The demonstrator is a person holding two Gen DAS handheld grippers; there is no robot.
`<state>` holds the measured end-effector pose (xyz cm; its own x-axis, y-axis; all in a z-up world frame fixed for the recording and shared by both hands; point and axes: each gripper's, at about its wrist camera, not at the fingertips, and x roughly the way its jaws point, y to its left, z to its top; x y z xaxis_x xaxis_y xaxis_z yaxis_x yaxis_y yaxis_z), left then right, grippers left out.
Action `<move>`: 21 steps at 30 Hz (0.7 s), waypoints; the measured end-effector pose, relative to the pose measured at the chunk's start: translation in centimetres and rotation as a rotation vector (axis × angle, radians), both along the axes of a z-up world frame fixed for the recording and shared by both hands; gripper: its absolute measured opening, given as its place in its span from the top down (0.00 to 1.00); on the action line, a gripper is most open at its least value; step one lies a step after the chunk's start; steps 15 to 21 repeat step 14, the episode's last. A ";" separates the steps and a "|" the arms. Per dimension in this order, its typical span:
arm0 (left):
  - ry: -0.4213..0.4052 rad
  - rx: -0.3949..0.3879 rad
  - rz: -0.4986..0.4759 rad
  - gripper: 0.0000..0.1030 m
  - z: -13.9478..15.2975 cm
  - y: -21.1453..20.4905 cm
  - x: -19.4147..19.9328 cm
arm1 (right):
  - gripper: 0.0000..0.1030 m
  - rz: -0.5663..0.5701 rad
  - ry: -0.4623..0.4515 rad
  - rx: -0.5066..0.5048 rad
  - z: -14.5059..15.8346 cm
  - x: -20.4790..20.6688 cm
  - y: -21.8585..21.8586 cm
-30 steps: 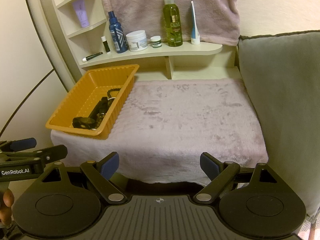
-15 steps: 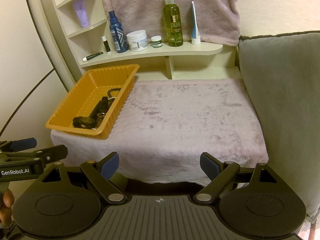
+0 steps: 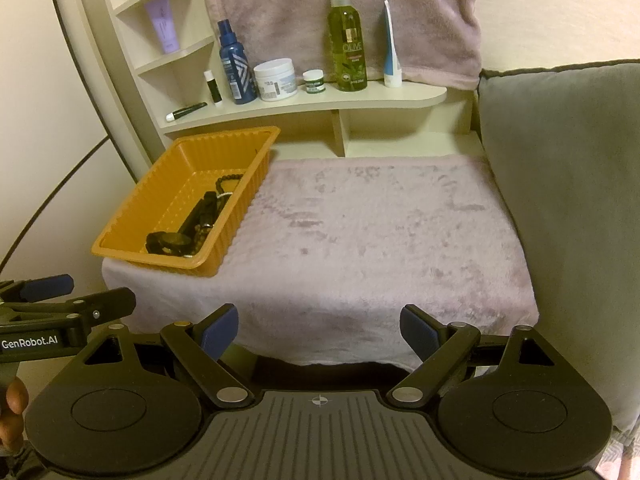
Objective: Organize jewelry
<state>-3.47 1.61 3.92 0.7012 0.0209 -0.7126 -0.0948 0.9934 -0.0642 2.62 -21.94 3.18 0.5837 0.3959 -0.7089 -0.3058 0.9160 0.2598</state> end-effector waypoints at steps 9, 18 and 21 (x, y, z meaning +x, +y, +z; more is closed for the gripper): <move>-0.011 -0.003 0.004 0.01 0.0 0.0 -0.2 | 0.15 0.004 0.000 0.001 -0.2 -0.1 0.1; -0.038 -0.003 0.012 0.01 0.1 0.3 -0.4 | 0.15 0.005 -0.001 0.002 -0.3 -0.3 0.3; -0.038 -0.003 0.012 0.01 0.1 0.3 -0.4 | 0.15 0.005 -0.001 0.002 -0.3 -0.3 0.3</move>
